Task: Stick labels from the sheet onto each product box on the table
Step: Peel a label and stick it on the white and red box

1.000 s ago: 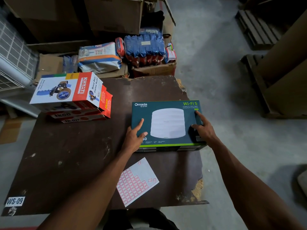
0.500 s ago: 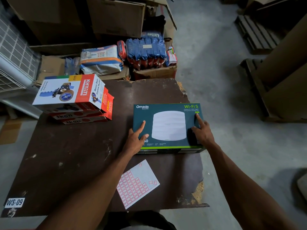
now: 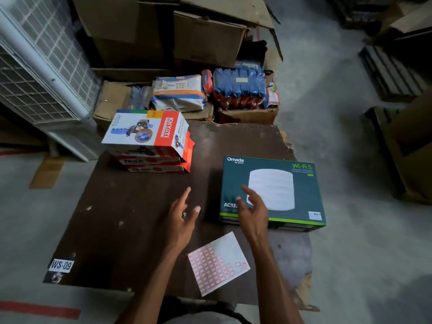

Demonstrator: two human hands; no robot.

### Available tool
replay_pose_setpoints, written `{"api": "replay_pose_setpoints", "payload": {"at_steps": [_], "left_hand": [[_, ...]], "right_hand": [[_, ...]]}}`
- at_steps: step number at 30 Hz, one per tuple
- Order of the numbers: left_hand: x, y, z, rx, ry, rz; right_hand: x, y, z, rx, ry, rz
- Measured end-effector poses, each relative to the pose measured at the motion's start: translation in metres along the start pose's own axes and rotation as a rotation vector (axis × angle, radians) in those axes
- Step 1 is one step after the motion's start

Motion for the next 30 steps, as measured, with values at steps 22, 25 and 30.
{"api": "replay_pose_setpoints", "payload": {"at_steps": [22, 25, 30], "left_hand": [[-0.030, -0.179, 0.111, -0.098, -0.048, -0.333], [-0.012, -0.164, 0.129, -0.183, -0.016, -0.327], [-0.006, -0.146, 0.140, -0.218, -0.014, -0.309]], "right_hand": [[-0.196, 0.276, 0.170, -0.272, -0.437, -0.729], [-0.183, 0.288, 0.208, -0.372, -0.315, -0.855], [-0.158, 0.289, 0.235, -0.451, -0.166, -0.848]]}}
Point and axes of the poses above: each hand's wrist, its own z-axis towards the middle knuckle, its own y-axis out of the palm, x = y × z, the point moved 7 cm from there along z, towards the middle knuckle, and after that the axes turned 6 degrees about -x, right-handed, at the moved point
